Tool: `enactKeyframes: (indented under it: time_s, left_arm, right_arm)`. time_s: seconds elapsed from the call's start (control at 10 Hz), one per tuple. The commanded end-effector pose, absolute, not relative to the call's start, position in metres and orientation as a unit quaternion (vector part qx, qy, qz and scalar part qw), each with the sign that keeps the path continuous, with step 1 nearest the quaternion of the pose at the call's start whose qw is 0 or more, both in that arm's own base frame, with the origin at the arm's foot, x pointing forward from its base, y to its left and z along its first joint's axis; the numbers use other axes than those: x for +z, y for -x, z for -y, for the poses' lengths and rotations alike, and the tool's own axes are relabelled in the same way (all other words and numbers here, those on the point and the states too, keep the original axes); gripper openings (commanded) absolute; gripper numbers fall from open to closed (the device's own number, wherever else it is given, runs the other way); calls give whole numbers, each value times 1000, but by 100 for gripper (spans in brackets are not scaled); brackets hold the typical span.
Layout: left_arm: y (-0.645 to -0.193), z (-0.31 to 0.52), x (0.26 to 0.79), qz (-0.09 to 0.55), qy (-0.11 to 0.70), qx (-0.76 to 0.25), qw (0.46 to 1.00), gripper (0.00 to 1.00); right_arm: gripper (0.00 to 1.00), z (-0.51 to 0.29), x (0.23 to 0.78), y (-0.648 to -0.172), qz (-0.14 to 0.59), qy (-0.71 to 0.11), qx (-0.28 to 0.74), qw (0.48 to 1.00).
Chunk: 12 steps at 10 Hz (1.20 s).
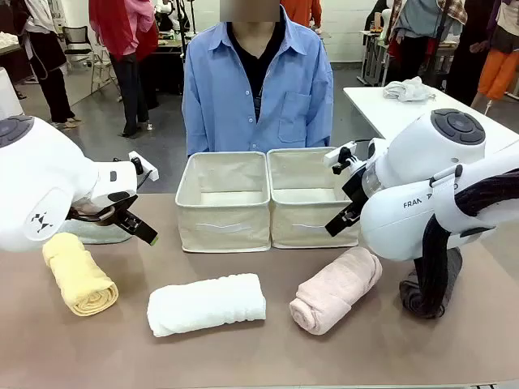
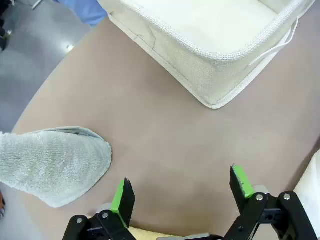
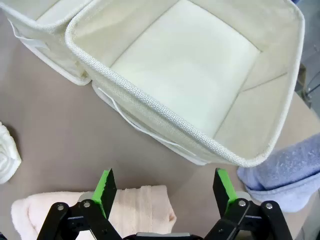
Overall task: Sort the towels based on their folding style.
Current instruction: Pick up one triangle-folded towel and place it in the left Fabric basket.
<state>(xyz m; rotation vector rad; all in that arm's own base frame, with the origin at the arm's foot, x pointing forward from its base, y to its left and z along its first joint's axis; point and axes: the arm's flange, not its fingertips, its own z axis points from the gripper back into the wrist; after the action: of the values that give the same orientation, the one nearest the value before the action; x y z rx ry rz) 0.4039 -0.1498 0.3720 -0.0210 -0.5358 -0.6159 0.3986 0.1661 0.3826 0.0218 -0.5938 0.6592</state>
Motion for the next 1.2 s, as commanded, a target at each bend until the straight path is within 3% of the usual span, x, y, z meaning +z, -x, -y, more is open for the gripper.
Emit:
enactKeyframes:
  time_s: [0.0,1.1]
  left_arm:
    - [-404,150,372,261,10,-300,918,100]
    - [-404,150,372,261,10,-300,918,100]
  right_arm:
    - [100,-166,384,-399,289,-11,319,902]
    - [100,-166,384,-399,289,-11,319,902]
